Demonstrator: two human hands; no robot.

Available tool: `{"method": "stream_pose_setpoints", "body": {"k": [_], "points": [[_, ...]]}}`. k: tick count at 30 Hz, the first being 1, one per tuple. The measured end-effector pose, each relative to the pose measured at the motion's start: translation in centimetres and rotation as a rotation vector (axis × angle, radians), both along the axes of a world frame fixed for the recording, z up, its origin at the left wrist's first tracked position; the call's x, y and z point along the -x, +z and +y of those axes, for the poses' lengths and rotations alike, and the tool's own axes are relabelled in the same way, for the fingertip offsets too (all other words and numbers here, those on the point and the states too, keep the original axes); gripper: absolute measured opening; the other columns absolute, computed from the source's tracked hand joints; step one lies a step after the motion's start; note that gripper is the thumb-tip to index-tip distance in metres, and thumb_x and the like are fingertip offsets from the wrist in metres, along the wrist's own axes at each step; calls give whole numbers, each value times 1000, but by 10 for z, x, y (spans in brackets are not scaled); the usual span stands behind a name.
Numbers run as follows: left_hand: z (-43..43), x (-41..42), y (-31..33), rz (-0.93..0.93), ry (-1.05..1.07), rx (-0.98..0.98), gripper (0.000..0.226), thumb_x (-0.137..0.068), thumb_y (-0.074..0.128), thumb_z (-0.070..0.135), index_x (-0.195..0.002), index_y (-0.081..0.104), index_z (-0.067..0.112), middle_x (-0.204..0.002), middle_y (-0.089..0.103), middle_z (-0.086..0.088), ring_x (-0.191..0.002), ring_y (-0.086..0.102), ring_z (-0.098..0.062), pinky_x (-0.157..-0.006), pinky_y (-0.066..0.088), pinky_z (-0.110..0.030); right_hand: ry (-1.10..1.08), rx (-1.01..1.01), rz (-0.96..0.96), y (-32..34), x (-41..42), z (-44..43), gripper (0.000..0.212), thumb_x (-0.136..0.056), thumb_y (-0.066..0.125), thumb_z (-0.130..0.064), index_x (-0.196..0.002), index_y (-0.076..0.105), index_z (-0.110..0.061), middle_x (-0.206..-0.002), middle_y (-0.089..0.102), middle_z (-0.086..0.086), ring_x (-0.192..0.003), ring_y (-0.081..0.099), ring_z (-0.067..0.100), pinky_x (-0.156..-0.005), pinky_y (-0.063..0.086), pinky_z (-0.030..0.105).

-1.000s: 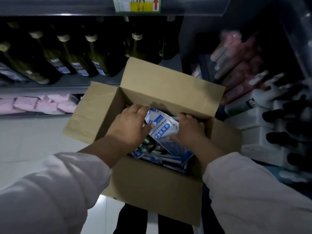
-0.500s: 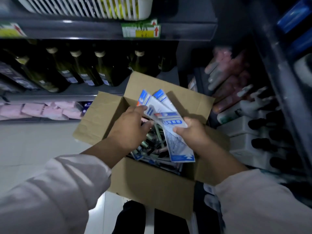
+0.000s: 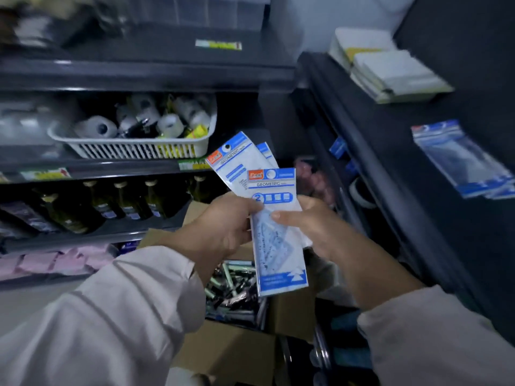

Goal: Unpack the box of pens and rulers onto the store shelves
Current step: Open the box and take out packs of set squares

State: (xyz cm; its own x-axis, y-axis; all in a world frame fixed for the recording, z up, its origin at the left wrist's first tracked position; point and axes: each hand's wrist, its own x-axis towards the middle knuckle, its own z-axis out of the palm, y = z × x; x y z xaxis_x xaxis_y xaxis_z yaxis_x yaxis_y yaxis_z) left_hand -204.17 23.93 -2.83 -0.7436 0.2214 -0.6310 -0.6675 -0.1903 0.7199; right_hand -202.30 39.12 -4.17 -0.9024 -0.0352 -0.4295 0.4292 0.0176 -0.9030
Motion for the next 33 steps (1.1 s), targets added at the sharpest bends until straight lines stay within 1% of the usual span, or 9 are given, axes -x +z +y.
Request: {"method": "stream_pose_setpoints", "body": {"k": [3, 7, 9, 12, 15, 18, 21, 26, 33], "points": [[18, 7, 26, 66, 77, -11, 23, -92, 49, 1, -111, 59, 10, -90, 70, -4, -65, 67, -15, -45, 51, -23, -113, -51, 25, 29, 1, 16, 29, -80, 74, -12, -105, 59, -7, -96, 73, 10, -78, 70, 23, -65, 55, 35], [39, 20, 58, 116, 186, -93, 25, -93, 49, 0, -115, 57, 9, -95, 70, -8, -70, 68, -19, -46, 54, -27, -101, -7, -38, 62, -7, 47, 23, -84, 70, -12, -101, 55, -10, -89, 73, 9, -79, 71, 24, -61, 55, 34], [51, 27, 72, 123, 205, -137, 28, -92, 50, 0, -118, 56, 6, -94, 69, -9, -68, 68, -20, -44, 53, -25, -101, -60, -51, 75, -12, 66, 24, -85, 67, -7, -106, 55, -7, -98, 72, 12, -86, 70, 23, -65, 54, 34], [75, 32, 89, 107, 192, -204, 19, -92, 53, 4, -109, 58, 8, -84, 70, -7, -56, 69, -18, -45, 54, -27, -195, -149, 6, 90, -16, 96, 16, -85, 65, -2, -99, 58, -7, -94, 69, 13, -80, 69, 21, -66, 55, 33], [104, 32, 103, 102, 138, -244, 7, -94, 52, 15, -97, 59, 14, -80, 71, -4, -63, 69, -19, -56, 55, -33, -275, -192, 48, 100, -16, 123, 10, -84, 64, 0, -82, 58, -8, -84, 66, 15, -71, 65, 23, -64, 54, 33], [132, 35, 112, 121, 113, -253, 9, -95, 51, 20, -97, 59, 15, -84, 72, -4, -72, 68, -20, -64, 54, -35, -309, -192, 60, 106, -17, 150, 16, -87, 60, -1, -75, 56, -10, -75, 65, 11, -64, 63, 18, -55, 51, 27], [162, 40, 119, 143, 73, -252, 14, -96, 51, 25, -103, 60, 16, -93, 73, -5, -78, 69, -21, -69, 55, -35, -371, -153, 61, 109, -19, 179, 21, -91, 56, -2, -73, 53, -13, -67, 64, 5, -65, 63, 18, -61, 54, 32], [203, 51, 120, 189, 70, -230, 16, -97, 50, 26, -109, 57, 19, -94, 72, -5, -79, 69, -21, -63, 53, -35, -489, -232, 47, 101, -19, 229, 15, -87, 57, -2, -76, 56, -12, -75, 63, 13, -71, 60, 28, -65, 46, 38], [224, 65, 96, 212, 118, -117, 14, -98, 48, 19, -111, 54, 20, -95, 70, -2, -81, 69, -20, -60, 53, -34, -732, -353, -1, 74, -11, 289, 10, -86, 55, -3, -81, 57, -11, -83, 64, 13, -70, 61, 23, -57, 47, 29]]}}
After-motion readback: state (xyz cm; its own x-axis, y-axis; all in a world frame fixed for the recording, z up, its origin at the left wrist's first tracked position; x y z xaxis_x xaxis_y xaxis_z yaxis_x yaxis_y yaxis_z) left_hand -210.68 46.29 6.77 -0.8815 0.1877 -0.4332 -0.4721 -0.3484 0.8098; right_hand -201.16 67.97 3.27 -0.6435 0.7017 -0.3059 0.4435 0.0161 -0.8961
